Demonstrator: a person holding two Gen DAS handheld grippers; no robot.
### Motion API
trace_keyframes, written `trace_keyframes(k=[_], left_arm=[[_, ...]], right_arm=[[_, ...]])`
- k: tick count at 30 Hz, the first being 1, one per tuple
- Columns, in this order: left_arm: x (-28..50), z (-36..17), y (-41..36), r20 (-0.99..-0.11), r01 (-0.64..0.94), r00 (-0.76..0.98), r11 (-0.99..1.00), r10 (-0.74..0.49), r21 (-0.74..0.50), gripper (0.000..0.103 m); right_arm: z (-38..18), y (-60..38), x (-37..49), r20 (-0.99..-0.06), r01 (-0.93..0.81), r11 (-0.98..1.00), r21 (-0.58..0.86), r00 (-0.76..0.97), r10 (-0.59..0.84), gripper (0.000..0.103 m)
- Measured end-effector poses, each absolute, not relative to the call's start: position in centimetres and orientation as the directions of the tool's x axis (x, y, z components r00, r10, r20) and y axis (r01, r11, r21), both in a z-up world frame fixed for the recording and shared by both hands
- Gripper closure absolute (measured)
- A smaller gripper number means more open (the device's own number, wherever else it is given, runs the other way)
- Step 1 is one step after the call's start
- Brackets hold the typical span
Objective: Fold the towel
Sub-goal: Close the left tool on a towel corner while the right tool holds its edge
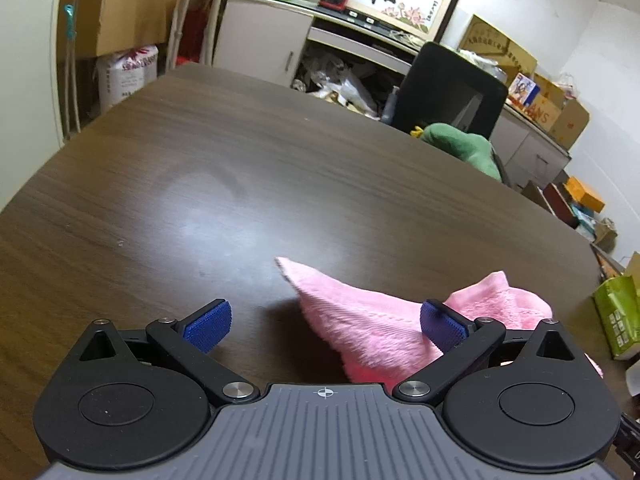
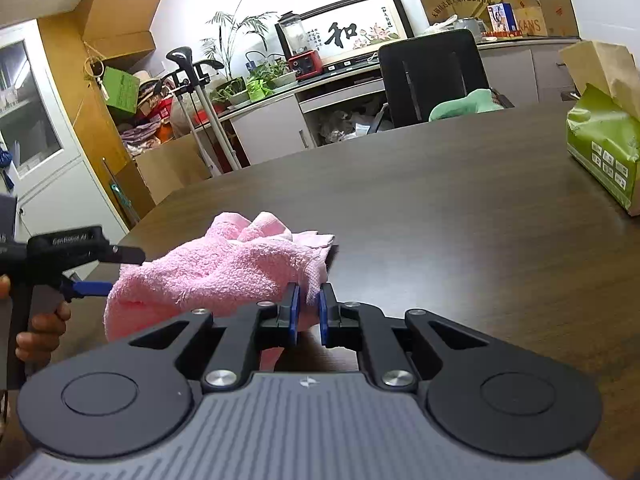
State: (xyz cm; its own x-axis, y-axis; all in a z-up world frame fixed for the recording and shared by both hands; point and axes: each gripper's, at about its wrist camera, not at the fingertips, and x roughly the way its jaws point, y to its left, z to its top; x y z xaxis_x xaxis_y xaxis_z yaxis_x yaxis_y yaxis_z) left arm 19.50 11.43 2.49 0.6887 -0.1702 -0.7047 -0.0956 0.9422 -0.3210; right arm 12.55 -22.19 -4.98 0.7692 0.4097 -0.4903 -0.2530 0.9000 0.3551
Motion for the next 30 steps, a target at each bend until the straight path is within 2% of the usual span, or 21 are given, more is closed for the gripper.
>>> trace_keyframes(k=[9, 15, 18, 20, 21, 22, 24, 25, 26, 28, 30], left_arm=[[19.4, 2.2, 10.0, -0.703, -0.012, 0.672, 0.947, -0.231, -0.322, 0.033], [19.4, 2.6, 9.7, -0.683, -0.027, 0.704, 0.954, -0.194, -0.298, 0.031], [19.5, 2.6, 9.7, -0.68, -0.028, 0.705, 0.951, -0.2, -0.309, 0.034], [19.6, 2.5, 9.5, -0.681, -0.028, 0.704, 0.95, -0.202, -0.311, 0.043], [19.6, 2.4, 9.5, -0.684, -0.031, 0.701, 0.95, -0.201, -0.311, 0.052], [19.6, 2.3, 9.5, -0.688, -0.036, 0.699, 0.951, -0.196, -0.308, 0.066], [19.6, 2.1, 9.5, -0.694, -0.053, 0.697, 0.953, -0.178, -0.298, 0.076], [19.5, 2.1, 9.5, -0.692, -0.057, 0.702, 0.955, -0.17, -0.292, 0.086], [19.4, 2.0, 9.5, -0.689, -0.06, 0.707, 0.956, -0.163, -0.287, 0.09], [19.0, 2.1, 9.5, -0.68, -0.058, 0.716, 0.957, -0.158, -0.283, 0.092], [18.6, 2.3, 9.3, -0.668, -0.05, 0.728, 0.961, -0.152, -0.273, 0.094]], right_arm=[[-5.2, -21.5, 12.8, -0.518, -0.252, 0.912, 0.323, 0.759, 0.394, 0.087], [-5.3, -21.6, 12.9, -0.517, -0.263, 0.902, 0.341, 0.749, 0.414, 0.086], [-5.4, -21.7, 12.9, -0.516, -0.266, 0.896, 0.356, 0.743, 0.426, 0.086], [-5.4, -21.8, 13.0, -0.516, -0.265, 0.894, 0.362, 0.742, 0.429, 0.086], [-5.4, -21.8, 13.1, -0.516, -0.264, 0.893, 0.363, 0.741, 0.429, 0.086], [-5.5, -21.9, 13.1, -0.516, -0.263, 0.893, 0.366, 0.741, 0.43, 0.085], [-5.6, -22.0, 13.1, -0.517, -0.26, 0.892, 0.371, 0.739, 0.431, 0.085], [-5.6, -22.0, 13.1, -0.515, -0.262, 0.888, 0.379, 0.738, 0.437, 0.085], [-5.6, -22.2, 13.2, -0.509, -0.265, 0.88, 0.394, 0.734, 0.449, 0.083], [-5.6, -22.6, 13.4, -0.498, -0.269, 0.859, 0.435, 0.724, 0.479, 0.079], [-5.8, -23.0, 13.7, -0.484, -0.272, 0.835, 0.478, 0.712, 0.509, 0.07]])
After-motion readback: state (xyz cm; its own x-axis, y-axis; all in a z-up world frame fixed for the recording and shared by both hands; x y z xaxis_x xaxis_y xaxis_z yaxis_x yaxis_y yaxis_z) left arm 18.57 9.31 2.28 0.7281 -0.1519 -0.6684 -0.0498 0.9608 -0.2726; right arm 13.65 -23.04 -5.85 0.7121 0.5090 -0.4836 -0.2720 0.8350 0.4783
